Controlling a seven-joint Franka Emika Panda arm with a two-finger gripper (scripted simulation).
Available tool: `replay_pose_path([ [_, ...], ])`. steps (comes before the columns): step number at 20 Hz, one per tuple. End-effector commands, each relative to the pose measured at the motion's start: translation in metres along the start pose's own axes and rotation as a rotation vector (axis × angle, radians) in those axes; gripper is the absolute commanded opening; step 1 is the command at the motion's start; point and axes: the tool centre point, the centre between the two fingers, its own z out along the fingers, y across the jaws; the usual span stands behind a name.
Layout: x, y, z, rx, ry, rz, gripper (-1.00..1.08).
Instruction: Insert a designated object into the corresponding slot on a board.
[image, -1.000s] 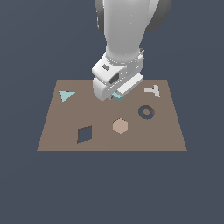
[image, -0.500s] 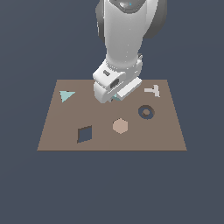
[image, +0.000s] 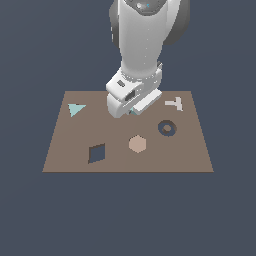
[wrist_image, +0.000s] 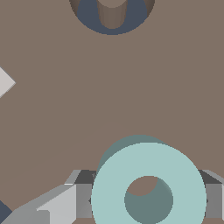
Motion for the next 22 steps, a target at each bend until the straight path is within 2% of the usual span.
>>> replay_pose_path([
  [1, 0.000, 0.000, 0.000, 0.000, 0.000, 0.000, -1.00],
  [12, 0.001, 0.001, -0.003, 0.001, -0.001, -0.027, -1.00],
  [22, 0.008, 0.011, -0.003, 0.001, -0.001, -0.190, -1.00],
])
